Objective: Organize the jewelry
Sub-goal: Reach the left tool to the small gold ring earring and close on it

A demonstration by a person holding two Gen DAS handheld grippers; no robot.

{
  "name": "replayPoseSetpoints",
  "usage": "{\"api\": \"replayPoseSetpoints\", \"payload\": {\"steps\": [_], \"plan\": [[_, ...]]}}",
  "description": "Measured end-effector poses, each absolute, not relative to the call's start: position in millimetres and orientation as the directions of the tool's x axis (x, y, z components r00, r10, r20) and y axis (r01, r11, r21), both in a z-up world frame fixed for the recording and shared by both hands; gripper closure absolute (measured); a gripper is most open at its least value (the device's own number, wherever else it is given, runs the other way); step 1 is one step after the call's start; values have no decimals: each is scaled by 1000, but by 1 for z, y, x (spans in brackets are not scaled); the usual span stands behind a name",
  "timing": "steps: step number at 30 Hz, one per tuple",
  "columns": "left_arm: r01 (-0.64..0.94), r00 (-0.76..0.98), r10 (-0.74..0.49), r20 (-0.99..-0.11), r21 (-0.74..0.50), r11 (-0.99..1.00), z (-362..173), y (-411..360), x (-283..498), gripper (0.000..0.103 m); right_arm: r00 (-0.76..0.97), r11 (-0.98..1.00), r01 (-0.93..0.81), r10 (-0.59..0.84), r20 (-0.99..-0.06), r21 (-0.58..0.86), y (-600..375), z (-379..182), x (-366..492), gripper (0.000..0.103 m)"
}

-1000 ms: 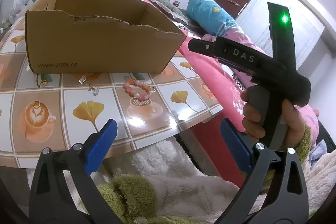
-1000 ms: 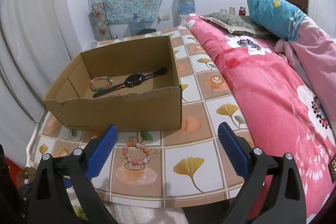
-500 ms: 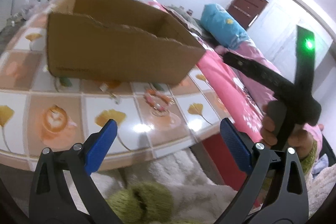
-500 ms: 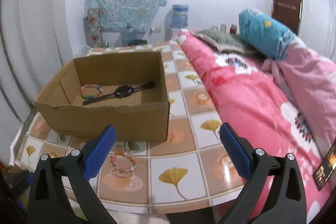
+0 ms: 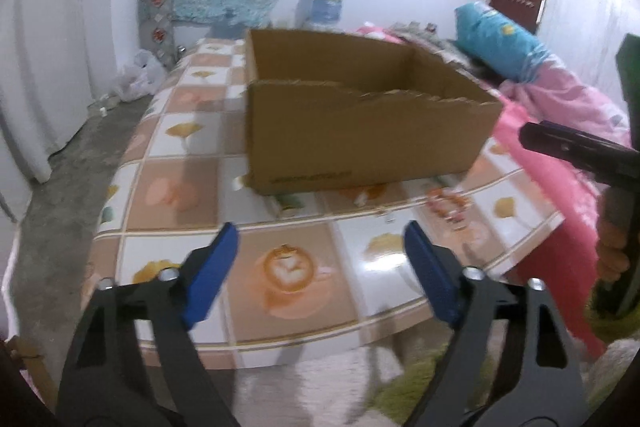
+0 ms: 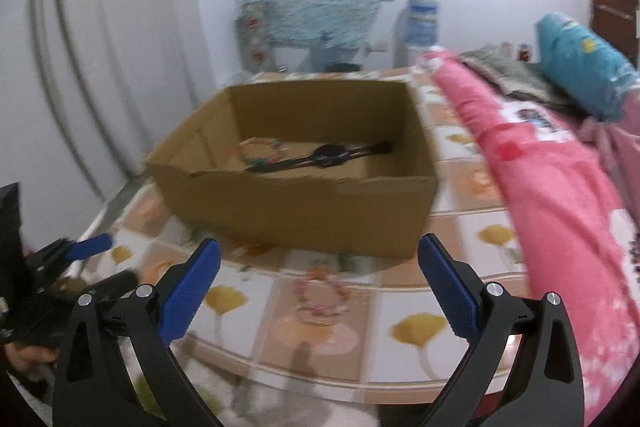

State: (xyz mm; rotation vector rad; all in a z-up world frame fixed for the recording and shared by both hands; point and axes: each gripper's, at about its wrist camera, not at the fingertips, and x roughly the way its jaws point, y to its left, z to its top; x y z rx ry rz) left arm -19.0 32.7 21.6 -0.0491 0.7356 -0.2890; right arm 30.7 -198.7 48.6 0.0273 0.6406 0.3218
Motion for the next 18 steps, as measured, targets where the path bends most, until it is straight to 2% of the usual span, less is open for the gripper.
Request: {"api": "replayPoseSetpoints", "payload": {"steps": [2, 5, 6, 10, 14, 18], "plan": [[237, 691, -263, -673, -133, 962, 14, 38, -11, 40, 720, 939, -315, 333, -609, 140, -187, 40, 34, 16], [248, 673, -259, -693, -119, 961, 6, 41, -3, 53, 671, 923, -350, 365, -646, 158, -171, 27, 35, 27], [255, 664, -263, -700, -118, 960, 3, 41, -1, 55, 652, 918, -360, 374, -659, 164, -165, 22, 37, 32], [270, 624, -259, -738, -107, 957, -10, 39, 9, 68, 598, 907, -386, 387, -701, 172, -146, 5, 44, 41], [277, 594, -259, -762, -108, 955, -20, 36, 16, 72, 547, 893, -404, 408, -731, 196, -133, -7, 52, 47], [288, 591, -243, -769, -80, 954, -23, 34, 20, 73, 529, 886, -421, 415, -740, 196, -125, -12, 59, 48]]}}
